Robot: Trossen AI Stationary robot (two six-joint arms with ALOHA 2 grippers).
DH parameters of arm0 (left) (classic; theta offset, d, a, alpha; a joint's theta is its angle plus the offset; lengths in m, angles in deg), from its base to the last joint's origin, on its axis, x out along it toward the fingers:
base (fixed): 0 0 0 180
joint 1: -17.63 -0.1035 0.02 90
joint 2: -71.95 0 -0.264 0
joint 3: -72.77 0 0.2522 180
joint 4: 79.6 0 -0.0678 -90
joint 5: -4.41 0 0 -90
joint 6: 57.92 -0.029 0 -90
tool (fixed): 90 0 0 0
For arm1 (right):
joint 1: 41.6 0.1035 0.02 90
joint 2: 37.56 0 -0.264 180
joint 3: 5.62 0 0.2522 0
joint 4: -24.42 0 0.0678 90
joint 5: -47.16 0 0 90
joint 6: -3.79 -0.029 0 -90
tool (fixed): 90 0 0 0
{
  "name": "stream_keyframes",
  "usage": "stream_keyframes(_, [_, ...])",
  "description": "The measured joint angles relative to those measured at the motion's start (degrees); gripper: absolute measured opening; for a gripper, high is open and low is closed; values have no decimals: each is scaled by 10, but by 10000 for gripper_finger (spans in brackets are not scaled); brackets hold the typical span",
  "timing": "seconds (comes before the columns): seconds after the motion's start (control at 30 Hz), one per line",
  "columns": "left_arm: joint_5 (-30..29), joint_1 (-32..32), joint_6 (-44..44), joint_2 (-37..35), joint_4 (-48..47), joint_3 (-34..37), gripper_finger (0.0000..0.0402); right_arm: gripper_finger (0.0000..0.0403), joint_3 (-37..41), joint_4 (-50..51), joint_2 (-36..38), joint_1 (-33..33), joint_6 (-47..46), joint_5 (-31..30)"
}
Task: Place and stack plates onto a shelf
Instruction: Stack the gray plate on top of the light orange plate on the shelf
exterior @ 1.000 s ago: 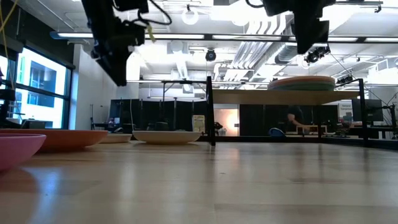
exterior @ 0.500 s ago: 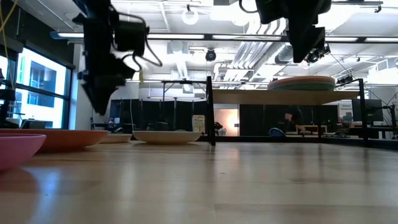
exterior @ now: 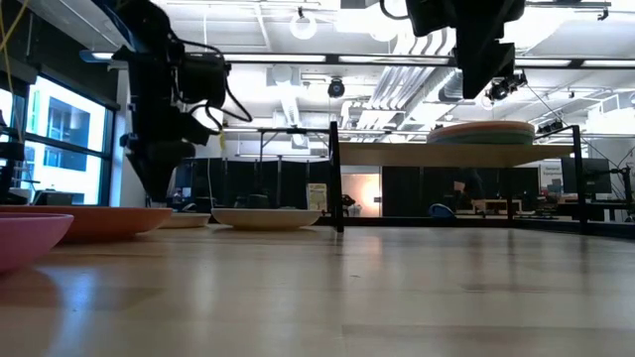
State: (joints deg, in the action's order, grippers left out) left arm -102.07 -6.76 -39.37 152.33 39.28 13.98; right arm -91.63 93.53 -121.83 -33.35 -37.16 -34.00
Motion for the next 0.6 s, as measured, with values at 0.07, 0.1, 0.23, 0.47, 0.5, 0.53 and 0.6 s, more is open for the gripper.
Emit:
stream_keyframes(0.07, [10,-7,-3,1,15,12,149,183,0,0,0,0,-1,0])
stream_keyframes(0.1, [12,-9,-3,4,18,15,149,183,0,0,0,0,-1,0])
stream_keyframes(0.23, [14,-20,-13,23,28,21,149,183,0,0,0,0,-1,0])
stream_keyframes(0.47, [9,-27,-28,79,55,21,149,183,0,0,0,0,-2,0])
stream_keyframes(0.5, [9,-27,-28,86,56,21,149,183,0,0,0,0,-2,0])
stream_keyframes(0.53, [8,-27,-27,91,56,20,149,183,0,0,0,0,-2,0])
stream_keyframes(0.6, [5,-27,-27,99,56,18,149,183,0,-1,0,0,-2,0])
